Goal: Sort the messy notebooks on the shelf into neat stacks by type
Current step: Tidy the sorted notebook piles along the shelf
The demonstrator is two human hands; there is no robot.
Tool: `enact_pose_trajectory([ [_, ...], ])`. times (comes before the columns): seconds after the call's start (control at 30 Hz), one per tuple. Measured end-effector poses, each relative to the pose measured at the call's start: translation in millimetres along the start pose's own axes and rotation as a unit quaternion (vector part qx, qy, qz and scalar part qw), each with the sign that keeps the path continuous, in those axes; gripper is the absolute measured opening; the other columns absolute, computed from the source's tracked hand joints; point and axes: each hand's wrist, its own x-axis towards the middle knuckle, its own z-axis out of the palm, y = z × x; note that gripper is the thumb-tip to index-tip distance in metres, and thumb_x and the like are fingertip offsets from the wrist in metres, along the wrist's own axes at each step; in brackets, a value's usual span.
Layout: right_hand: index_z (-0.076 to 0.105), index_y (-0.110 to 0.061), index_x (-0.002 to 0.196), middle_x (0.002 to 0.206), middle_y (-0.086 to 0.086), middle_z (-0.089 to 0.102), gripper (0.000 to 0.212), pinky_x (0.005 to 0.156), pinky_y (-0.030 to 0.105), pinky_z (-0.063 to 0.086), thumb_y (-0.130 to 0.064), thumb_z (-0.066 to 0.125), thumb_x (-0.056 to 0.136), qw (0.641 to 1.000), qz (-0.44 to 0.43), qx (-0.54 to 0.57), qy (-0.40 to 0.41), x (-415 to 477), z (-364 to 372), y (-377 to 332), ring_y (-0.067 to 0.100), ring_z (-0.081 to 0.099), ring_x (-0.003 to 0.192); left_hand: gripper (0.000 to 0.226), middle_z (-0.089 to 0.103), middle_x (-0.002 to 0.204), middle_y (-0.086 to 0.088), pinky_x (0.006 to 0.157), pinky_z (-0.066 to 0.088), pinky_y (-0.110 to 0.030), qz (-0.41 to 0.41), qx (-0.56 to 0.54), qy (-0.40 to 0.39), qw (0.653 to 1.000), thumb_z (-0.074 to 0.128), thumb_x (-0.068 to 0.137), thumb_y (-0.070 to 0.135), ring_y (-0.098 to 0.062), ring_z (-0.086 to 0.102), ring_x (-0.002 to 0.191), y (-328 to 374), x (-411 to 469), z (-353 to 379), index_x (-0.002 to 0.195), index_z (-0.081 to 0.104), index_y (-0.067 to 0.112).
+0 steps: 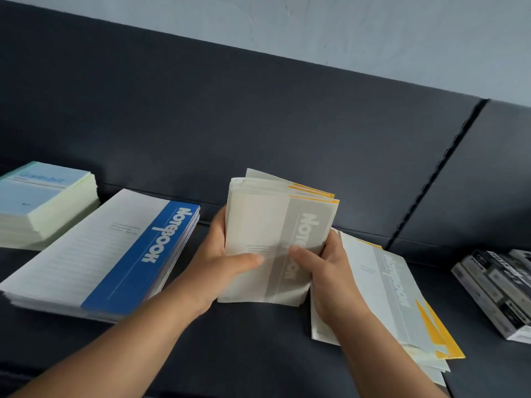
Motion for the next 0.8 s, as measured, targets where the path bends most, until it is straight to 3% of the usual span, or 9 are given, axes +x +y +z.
enact_pose_trajectory([
  [0.1, 0.06, -0.023, 0.11, 0.102, -0.002, 0.073, 0.039, 0.085, 0.038, 0.055, -0.011, 0.073, 0.075, 1.0, -0.012, -0.008, 0.003, -0.6, -1.1, 0.3, 0.02, 0.069, 0.098, 0.08, 0.061, 0.116, 0.024, 0.081, 0.046, -0.017, 0.009, 0.015, 0.005, 1.0, 0.065, 0.065, 0.015, 0.009, 0.057, 0.105, 0.9, -1.0, -5.1, 0.134, 0.038, 0.042],
  [0.17, 0.061, -0.023, 0.111, 0.101, -0.002, 0.074, 0.036, 0.083, 0.036, 0.054, -0.005, 0.071, 0.08, 1.0, -0.016, -0.01, 0.0, -0.1, 0.2, 1.4, 0.02, 0.069, 0.098, 0.073, 0.062, 0.113, 0.021, 0.077, 0.042, -0.017, 0.0, 0.005, 0.018, 1.0, 0.061, 0.064, 0.018, 0.007, 0.056, 0.104, 2.3, 0.6, -6.1, 0.13, 0.042, 0.041],
  [0.33, 0.058, -0.02, 0.117, 0.11, 0.003, 0.072, 0.047, 0.089, 0.043, 0.053, -0.014, 0.07, 0.072, 0.999, -0.038, 0.002, -0.009, 1.1, 2.8, -8.3, 0.024, 0.067, 0.104, 0.066, 0.065, 0.104, 0.021, 0.073, 0.045, -0.014, 0.004, -0.006, 0.023, 1.0, 0.058, 0.062, 0.018, 0.005, 0.059, 0.098, 10.6, 3.3, -2.4, 0.124, 0.047, 0.037],
  [0.5, 0.052, -0.025, 0.124, 0.117, -0.002, 0.069, 0.053, 0.084, 0.03, 0.052, -0.014, 0.067, 0.075, 0.997, -0.064, 0.002, -0.051, -1.8, -2.5, -16.5, 0.016, 0.064, 0.11, 0.078, 0.061, 0.117, 0.025, 0.083, 0.043, -0.02, 0.037, -0.016, 0.04, 0.998, 0.056, 0.065, 0.013, 0.009, 0.057, 0.104, 14.4, 0.8, -5.2, 0.136, 0.039, 0.039],
  [0.67, 0.045, -0.029, 0.133, 0.124, -0.002, 0.064, 0.066, 0.103, 0.05, 0.044, -0.013, 0.068, 0.073, 0.996, -0.056, -0.022, -0.072, -2.6, -1.6, -13.8, 0.021, 0.058, 0.119, 0.082, 0.057, 0.113, 0.033, 0.077, 0.044, -0.007, 0.05, 0.039, -0.02, 0.998, 0.051, 0.066, 0.007, 0.014, 0.052, 0.105, 22.2, 0.4, 7.4, 0.136, 0.032, 0.045],
  [0.8, 0.043, -0.035, 0.134, 0.125, -0.008, 0.064, 0.07, 0.104, 0.049, 0.044, -0.015, 0.068, 0.072, 0.993, -0.048, -0.06, -0.087, -4.6, -6.8, -13.3, 0.017, 0.057, 0.12, 0.076, 0.054, 0.105, 0.041, 0.074, 0.04, -0.008, 0.039, 0.063, -0.034, 0.997, 0.055, 0.078, 0.001, 0.022, 0.049, 0.097, 22.6, -2.5, 2.6, 0.133, 0.03, 0.048],
])
